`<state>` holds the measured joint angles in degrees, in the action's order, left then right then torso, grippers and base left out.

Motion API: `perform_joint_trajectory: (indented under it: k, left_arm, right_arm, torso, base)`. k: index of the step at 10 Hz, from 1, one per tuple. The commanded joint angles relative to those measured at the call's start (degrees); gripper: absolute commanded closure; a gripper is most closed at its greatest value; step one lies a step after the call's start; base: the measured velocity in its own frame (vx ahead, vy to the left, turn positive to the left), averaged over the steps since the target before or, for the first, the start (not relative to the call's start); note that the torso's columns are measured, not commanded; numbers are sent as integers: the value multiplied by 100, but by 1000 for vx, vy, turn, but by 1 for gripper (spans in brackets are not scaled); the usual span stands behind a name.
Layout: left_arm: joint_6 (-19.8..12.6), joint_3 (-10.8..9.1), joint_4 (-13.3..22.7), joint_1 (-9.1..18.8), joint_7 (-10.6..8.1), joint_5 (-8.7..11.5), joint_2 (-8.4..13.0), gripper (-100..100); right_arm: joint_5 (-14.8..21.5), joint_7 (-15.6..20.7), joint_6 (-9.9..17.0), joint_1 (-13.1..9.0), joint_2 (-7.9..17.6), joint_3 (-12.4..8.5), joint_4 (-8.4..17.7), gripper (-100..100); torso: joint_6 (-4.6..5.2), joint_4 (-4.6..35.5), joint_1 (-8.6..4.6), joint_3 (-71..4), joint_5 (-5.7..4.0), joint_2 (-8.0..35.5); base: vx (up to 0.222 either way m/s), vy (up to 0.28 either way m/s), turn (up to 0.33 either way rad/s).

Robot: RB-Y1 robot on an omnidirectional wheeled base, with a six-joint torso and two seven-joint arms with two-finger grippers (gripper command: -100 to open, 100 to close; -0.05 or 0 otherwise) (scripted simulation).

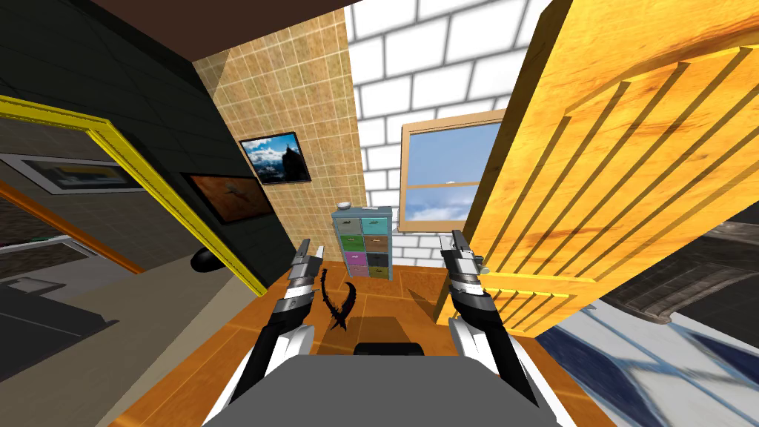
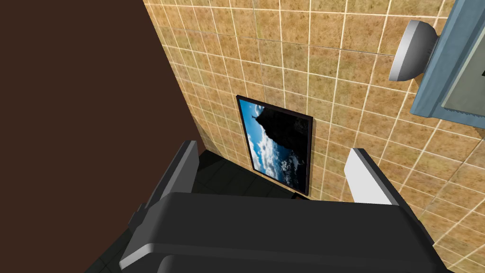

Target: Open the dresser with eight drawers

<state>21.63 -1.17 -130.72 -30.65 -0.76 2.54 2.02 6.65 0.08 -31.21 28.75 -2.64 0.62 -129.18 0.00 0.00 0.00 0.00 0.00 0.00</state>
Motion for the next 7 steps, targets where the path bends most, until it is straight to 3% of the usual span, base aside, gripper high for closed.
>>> perform_joint_trajectory:
  k: [1, 7]
  left_arm:
    - [0, 0, 0, 0, 0, 0, 0, 0]
    - [1, 0, -1, 0, 0, 0, 0, 0]
  right_arm:
    - [0, 0, 0, 0, 0, 0, 0, 0]
    - [0, 0, 0, 0, 0, 0, -2, 0]
  torso:
    - [0, 235, 0, -467, 0, 232]
    - [0, 2691, 0, -5381, 0, 2693]
  base:
    - [0, 0, 0]
    - [0, 0, 0]
